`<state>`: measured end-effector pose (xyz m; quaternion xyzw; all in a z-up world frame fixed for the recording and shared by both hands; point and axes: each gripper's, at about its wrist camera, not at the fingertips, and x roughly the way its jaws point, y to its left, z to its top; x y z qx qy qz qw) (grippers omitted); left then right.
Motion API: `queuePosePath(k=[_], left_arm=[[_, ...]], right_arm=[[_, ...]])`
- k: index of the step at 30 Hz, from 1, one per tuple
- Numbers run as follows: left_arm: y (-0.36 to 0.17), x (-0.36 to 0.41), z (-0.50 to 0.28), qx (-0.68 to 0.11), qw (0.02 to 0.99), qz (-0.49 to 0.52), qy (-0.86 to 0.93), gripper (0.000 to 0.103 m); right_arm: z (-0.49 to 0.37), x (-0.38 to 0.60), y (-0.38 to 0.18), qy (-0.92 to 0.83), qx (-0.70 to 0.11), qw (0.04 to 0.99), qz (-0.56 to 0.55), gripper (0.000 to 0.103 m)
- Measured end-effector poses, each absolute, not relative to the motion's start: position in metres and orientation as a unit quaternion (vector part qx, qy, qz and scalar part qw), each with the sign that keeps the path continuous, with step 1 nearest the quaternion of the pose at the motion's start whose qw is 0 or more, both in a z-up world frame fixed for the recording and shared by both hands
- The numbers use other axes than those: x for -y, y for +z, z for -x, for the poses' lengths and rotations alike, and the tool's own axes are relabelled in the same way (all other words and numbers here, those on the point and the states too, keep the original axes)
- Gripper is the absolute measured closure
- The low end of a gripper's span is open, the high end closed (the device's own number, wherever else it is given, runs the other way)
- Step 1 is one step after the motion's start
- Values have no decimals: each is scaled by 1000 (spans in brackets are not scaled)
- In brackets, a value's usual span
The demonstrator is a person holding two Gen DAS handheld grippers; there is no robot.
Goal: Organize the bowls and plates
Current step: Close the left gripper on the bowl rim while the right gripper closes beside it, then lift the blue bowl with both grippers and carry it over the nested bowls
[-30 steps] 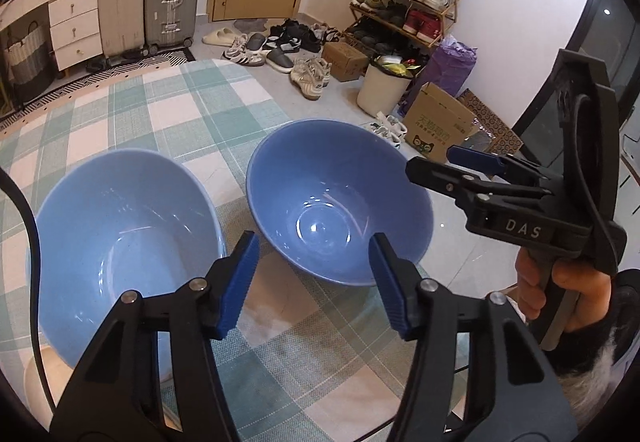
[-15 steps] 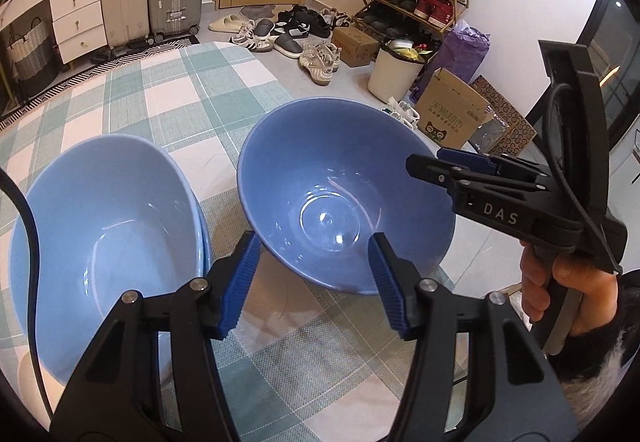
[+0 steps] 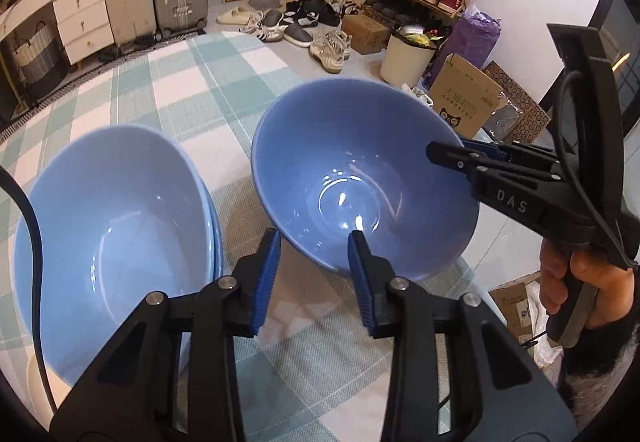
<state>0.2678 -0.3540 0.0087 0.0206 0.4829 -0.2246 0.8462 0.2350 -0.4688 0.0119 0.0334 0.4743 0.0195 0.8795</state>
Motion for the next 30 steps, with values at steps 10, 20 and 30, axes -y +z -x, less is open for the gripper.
queuePosePath(k=[10,20,30], left_arm=[[7,348,-271,-473,850,1,-234,77],[26,346,-258,-447,862,-3,-239,77],[65,329,-241,-414,878,0,-241,77]], right_arm=[[-231,471,15,15,-471,882,-23,84],[-220,467,31,10,-454,891,-15,84],[-205,453,70,11,-423,906,-4,84]])
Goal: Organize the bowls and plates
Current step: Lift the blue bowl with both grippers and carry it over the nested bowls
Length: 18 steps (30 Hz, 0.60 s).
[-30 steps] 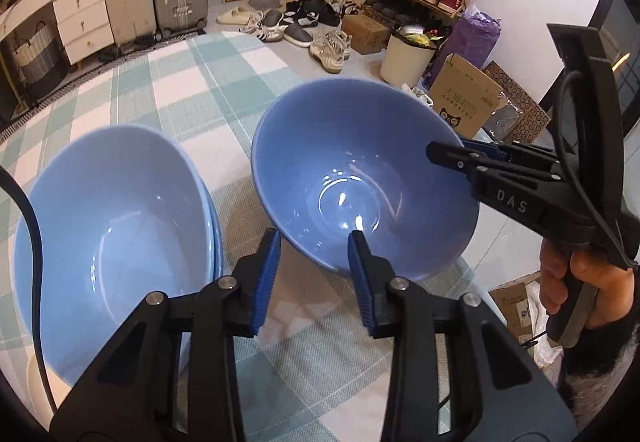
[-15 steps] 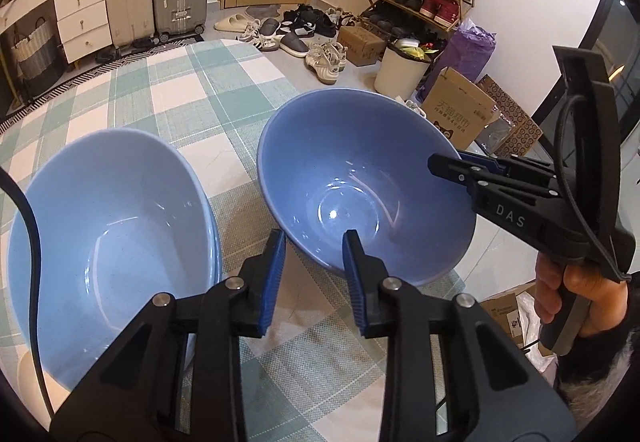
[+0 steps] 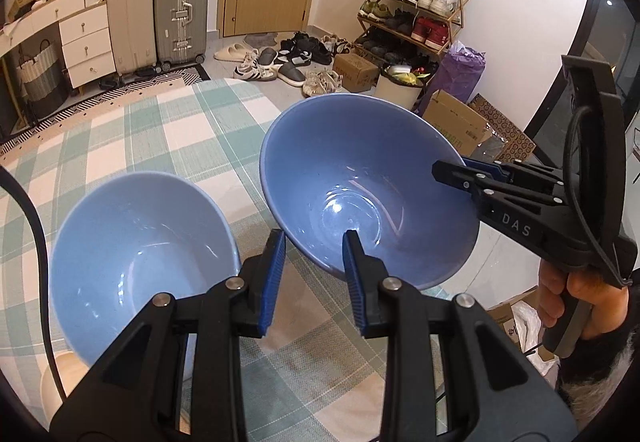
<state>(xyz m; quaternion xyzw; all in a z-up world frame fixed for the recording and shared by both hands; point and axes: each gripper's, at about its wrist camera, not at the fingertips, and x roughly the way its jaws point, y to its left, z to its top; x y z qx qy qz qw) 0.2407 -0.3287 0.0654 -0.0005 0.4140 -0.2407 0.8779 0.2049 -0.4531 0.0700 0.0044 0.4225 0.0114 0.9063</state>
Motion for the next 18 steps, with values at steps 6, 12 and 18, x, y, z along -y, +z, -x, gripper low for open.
queuePosePath(k=[6,12,18], left_arm=[[97,307,-228,-392,890,6,-234,77],[132,280,-212,-367,903,7,-225,77],[165,253,-195,-346,914,6,-211,77]], right_arm=[[-199,434,97,20,-402,916,3,84],[-194,408,126,34,-381,924,10,84],[-189,379,154,46,-363,930,19,84]])
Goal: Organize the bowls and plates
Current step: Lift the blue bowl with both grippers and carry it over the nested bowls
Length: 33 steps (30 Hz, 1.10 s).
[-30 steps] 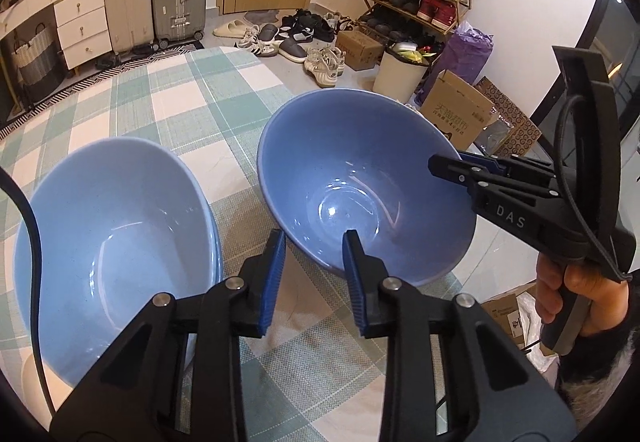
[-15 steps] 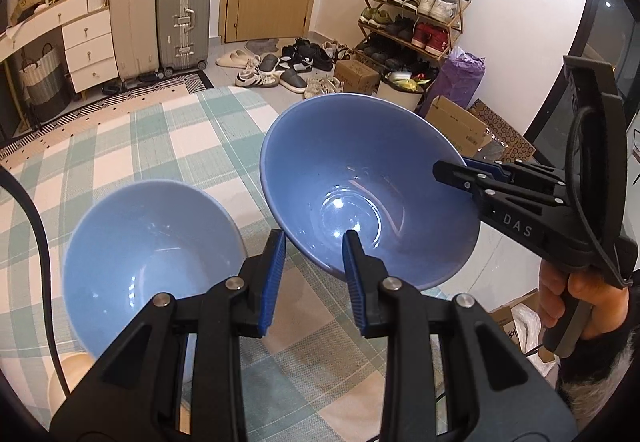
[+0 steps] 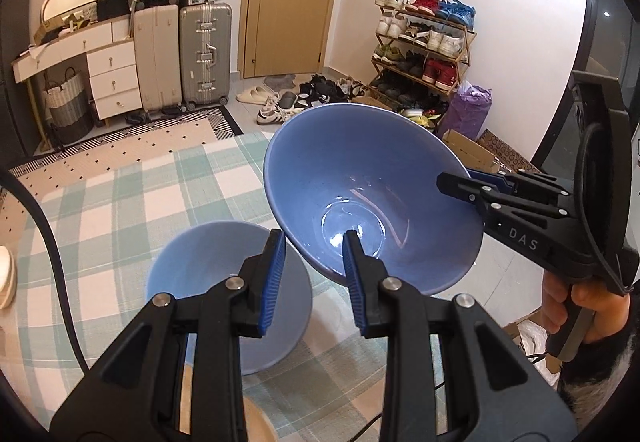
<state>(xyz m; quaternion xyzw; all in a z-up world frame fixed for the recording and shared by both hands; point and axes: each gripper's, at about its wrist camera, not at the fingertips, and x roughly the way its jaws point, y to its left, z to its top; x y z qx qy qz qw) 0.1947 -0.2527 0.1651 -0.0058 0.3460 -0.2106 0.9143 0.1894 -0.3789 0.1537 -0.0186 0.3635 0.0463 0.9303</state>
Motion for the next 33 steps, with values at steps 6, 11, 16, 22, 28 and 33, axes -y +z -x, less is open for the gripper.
queuePosePath(k=[6,11,16,22,28,33], left_arm=[[188,228,-176,-337,921,4,-193,77],[201,207,-161,-334,926,7,-176,77],[207,191,-151,-334,929,7,-161,77],[206,176,-142,-341,929,10,-141,77],[197,170,-149,-349,929,11,-125,77],[187,162,-154,-356,926,15,-121,77]], right_arm=[[-185,351,170,62,-353,933,25,83],[-181,329,179,77,-345,935,30,83],[-184,311,181,90,-345,934,32,83],[-191,294,177,105,-349,930,36,83],[-199,275,168,118,-356,926,39,83],[-205,268,161,123,-362,923,41,82]])
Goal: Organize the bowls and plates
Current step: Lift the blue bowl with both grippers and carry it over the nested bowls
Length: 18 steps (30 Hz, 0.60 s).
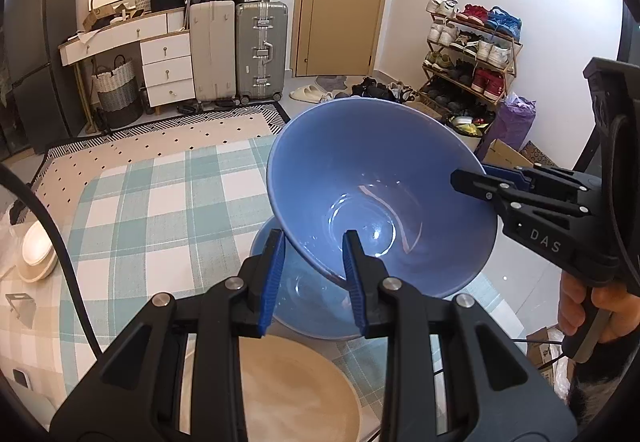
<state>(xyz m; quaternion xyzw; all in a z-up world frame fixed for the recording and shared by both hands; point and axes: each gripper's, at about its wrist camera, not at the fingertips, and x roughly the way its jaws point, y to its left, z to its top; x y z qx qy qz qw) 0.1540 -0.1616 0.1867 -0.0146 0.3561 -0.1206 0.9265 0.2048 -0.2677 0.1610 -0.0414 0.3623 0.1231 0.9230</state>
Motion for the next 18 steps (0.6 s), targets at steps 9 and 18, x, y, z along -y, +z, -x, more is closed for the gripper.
queuePosePath(k=[9,18], left_arm=[[160,148,-170,-373,921,25,-110,77],[129,135,-188,-387,916,28,-97,77]], right_arm=[[-217,256,139,133,-378,915,42,82],[-231,245,112,143,-397,905,45,81]])
